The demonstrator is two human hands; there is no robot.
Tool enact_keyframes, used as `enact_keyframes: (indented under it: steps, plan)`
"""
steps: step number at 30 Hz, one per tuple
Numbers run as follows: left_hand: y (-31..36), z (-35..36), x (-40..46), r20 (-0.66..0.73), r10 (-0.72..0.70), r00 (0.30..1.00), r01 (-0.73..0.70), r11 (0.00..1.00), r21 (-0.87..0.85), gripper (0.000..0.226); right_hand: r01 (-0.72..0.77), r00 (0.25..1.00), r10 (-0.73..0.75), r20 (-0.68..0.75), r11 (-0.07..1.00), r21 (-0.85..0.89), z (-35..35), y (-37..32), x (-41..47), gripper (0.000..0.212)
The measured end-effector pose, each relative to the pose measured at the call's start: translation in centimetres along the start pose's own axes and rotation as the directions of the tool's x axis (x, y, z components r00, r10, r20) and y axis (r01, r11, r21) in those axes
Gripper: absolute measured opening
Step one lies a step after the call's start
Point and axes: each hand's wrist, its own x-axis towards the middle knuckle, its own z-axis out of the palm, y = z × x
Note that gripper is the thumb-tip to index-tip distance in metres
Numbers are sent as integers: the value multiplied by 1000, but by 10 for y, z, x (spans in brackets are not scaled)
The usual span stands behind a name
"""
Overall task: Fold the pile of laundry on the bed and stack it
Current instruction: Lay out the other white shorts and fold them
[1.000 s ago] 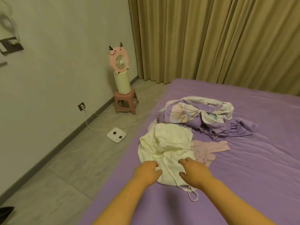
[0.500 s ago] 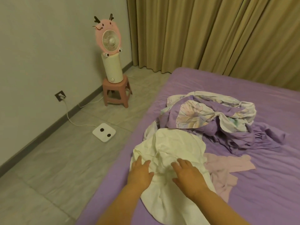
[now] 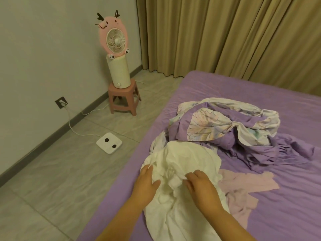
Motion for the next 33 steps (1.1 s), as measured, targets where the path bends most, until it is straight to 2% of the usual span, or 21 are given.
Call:
enact_keyframes:
  steps: [3,6,8,10,13,17,19,20,23,26,29,30,32,33]
  plan:
    - [36,-25,-31,-55,156,986,-158,987,-41,68,-53,988,87,-125,966,254,-49,-7,-10,14]
    - [80,-53,-66,-33,286,958,-287,958,-17,67,-84,953,190,-235,914,397,-107,-20,-31,20]
    - [112,-71,-93,6,348,937,-348,937,19,64,-85,921,248,-301,882,463,-147,-28,-50,10]
    - [143,-87,-123,25,419,908,-420,905,63,59,-89,884,295,-361,867,491,-187,-34,-73,22]
    - [185,-114,-171,14,509,861,-509,858,65,54,-101,891,290,-350,876,471,-245,-43,-114,17]
    - [238,-152,-243,-73,598,798,-597,801,33,70,-150,939,255,-231,908,392,-314,-52,-175,57]
    - [260,-168,-278,-127,608,783,-608,792,42,69,-155,953,236,-192,919,361,-341,-55,-204,59]
    - [269,-175,-296,-143,617,774,-613,786,74,67,-155,953,239,-187,914,375,-353,-55,-217,52]
    - [289,-188,-346,-168,646,744,-612,761,215,61,-120,937,248,-245,889,442,-387,-58,-261,3]
    - [298,-192,-389,-231,582,780,-517,807,285,53,-26,920,208,-331,879,477,-412,-64,-305,21]
    - [299,-192,-427,-338,479,810,-416,876,245,24,19,895,169,-413,910,414,-433,-67,-343,30]
    - [297,-192,-439,-365,464,807,-408,885,225,18,34,885,154,-440,919,392,-439,-68,-354,26]
    - [295,-190,-460,-395,456,797,-418,890,183,21,83,870,118,-478,922,379,-450,-68,-376,6]
    - [295,-190,-470,-402,446,800,-428,893,139,24,102,870,101,-483,921,376,-455,-69,-387,7]
